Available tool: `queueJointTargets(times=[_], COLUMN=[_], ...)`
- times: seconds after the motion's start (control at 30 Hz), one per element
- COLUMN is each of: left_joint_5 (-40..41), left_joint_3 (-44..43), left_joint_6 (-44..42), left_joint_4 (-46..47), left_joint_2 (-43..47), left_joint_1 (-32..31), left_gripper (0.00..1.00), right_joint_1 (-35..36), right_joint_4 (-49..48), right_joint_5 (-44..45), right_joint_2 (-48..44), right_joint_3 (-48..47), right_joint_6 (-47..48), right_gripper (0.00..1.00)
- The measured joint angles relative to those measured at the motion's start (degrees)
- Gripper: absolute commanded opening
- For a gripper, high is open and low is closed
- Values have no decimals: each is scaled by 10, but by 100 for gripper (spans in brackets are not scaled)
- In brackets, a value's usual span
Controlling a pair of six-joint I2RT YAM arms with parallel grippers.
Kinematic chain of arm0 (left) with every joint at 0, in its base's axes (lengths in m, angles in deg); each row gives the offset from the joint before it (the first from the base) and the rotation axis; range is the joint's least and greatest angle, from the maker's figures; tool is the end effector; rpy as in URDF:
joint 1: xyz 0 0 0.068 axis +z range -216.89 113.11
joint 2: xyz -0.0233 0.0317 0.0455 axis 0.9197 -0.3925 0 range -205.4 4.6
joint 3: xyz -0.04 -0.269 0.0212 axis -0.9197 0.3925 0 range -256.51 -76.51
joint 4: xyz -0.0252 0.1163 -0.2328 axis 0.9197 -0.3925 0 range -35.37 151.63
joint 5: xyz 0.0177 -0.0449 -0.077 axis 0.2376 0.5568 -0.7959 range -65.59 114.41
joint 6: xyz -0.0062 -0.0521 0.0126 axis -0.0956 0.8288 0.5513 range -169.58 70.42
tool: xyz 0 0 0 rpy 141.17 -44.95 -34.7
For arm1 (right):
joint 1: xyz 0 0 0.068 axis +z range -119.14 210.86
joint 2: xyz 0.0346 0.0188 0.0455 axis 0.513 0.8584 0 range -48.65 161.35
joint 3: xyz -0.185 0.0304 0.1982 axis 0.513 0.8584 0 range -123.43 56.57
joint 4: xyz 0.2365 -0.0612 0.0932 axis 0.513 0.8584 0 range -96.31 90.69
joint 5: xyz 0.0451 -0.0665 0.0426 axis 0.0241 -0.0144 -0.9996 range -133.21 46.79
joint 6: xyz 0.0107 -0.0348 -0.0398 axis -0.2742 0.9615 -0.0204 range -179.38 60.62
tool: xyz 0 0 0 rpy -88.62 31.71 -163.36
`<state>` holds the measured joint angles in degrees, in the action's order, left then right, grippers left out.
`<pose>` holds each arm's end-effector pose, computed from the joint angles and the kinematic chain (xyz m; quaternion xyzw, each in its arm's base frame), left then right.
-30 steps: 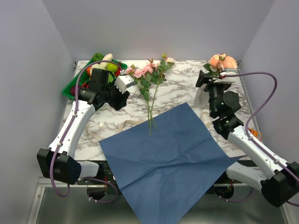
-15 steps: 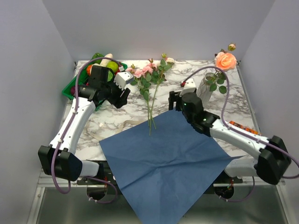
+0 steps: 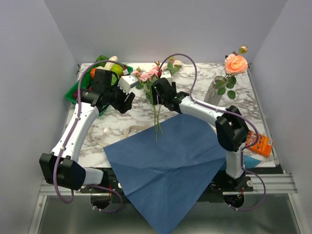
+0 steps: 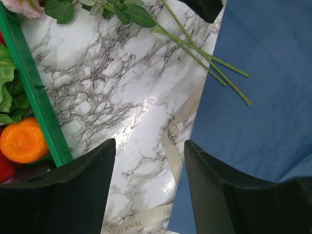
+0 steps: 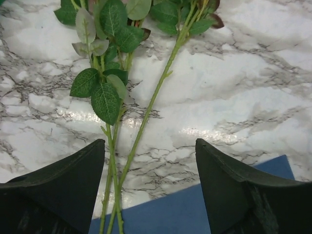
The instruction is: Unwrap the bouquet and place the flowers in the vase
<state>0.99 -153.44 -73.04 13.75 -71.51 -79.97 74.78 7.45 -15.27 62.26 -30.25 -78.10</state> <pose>0.2631 -0.0757 0.3551 0.3562 0.8420 -0.1557 0.3740 0.3327 0.2971 0.2502 -0.0866 0.8738 0.0364 0.4771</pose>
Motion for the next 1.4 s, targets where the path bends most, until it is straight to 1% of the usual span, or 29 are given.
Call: queueJointTargets(times=[0.1, 0.27, 0.37, 0.43, 0.5, 0.63, 0.7, 0.77, 0.87, 0.93, 1.0, 1.17, 1.4], left_joint_5=[1, 2, 2, 0, -8, -41, -59, -72, -94, -118, -132, -127, -103], left_joint_3=[7, 13, 15, 16, 20, 22, 23, 27, 36, 36, 37, 42, 42], left_joint_6=[-3, -8, -8, -7, -7, -10, -14, -18, -17, -18, -20, -27, -34], left_joint_4=[2, 5, 6, 6, 6, -14, -31, -42, -56, -69, -83, -95, -102], left_joint_2=[7, 14, 16, 16, 18, 26, 38, 59, 91, 97, 98, 99, 110], left_joint_1=[0, 1, 1, 2, 2, -6, -32, -89, -231, -276, -289, -297, -298], left_gripper=[67, 67, 66, 66, 63, 63, 64, 64, 63, 62, 62, 61, 61], right_joint_1=[-2, -4, -5, -5, -5, -5, -5, -5, -5, -5, -5, -5, -5], right_joint_4=[26, 56, 64, 66, 66, 65, 54, 40, 21, 13, 15, 18, 22], right_joint_5=[0, 3, 8, 12, 15, 24, 25, 26, 29, 29, 31, 34, 33], right_joint_2=[49, 98, 114, 121, 126, 131, 131, 131, 131, 131, 132, 146, 146], right_joint_3=[-34, -49, -49, -49, -49, -49, -45, -37, -19, -12, -18, -65, -67], right_joint_6=[-19, -46, -62, -71, -79, -96, -101, -106, -113, -113, -113, -119, -128], right_gripper=[77, 72, 68, 63, 59, 58, 58, 58, 59, 60, 60, 60, 60])
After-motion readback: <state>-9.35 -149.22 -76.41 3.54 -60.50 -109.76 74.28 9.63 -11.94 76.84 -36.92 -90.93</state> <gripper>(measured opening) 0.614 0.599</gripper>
